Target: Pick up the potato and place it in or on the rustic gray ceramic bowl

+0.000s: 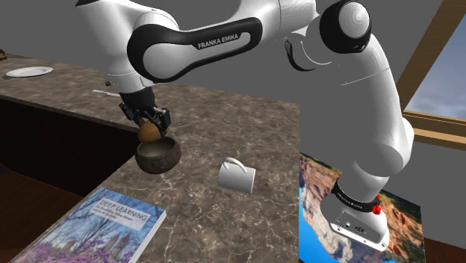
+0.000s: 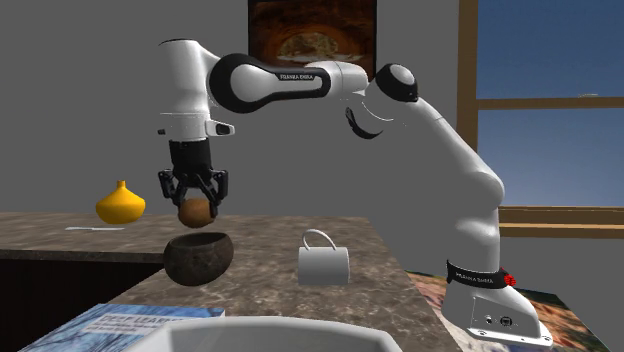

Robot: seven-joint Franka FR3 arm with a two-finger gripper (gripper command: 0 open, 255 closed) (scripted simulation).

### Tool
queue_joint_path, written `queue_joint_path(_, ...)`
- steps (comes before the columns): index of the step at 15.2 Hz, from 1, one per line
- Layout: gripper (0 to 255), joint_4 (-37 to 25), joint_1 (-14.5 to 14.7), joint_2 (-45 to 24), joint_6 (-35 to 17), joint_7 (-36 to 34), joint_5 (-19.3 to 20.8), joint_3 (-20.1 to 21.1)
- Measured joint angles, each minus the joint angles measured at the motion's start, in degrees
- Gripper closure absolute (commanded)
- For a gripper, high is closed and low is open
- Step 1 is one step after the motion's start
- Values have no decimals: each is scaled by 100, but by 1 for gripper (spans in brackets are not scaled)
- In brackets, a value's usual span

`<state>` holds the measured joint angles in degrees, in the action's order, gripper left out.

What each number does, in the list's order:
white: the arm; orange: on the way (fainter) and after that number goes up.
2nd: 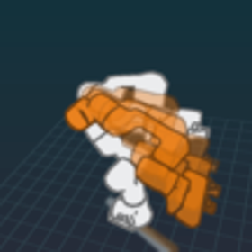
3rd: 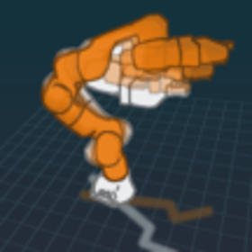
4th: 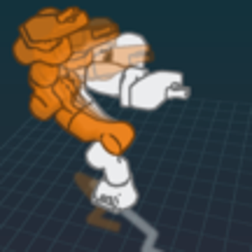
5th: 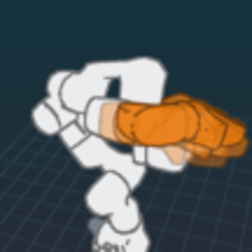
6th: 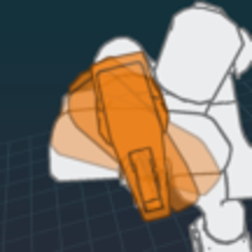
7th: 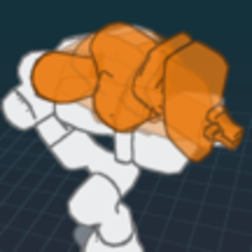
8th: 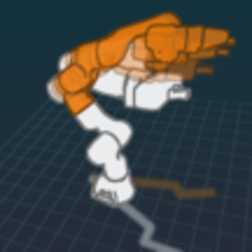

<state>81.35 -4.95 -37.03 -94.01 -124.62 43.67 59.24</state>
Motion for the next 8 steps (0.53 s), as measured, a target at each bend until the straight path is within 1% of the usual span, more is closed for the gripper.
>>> queue_joint_path(4, 255, 138, -12, -74, -165, -74, 64, -44)
queue_joint_path(8, 255, 158, -19, -72, -181, -81, 66, -43)
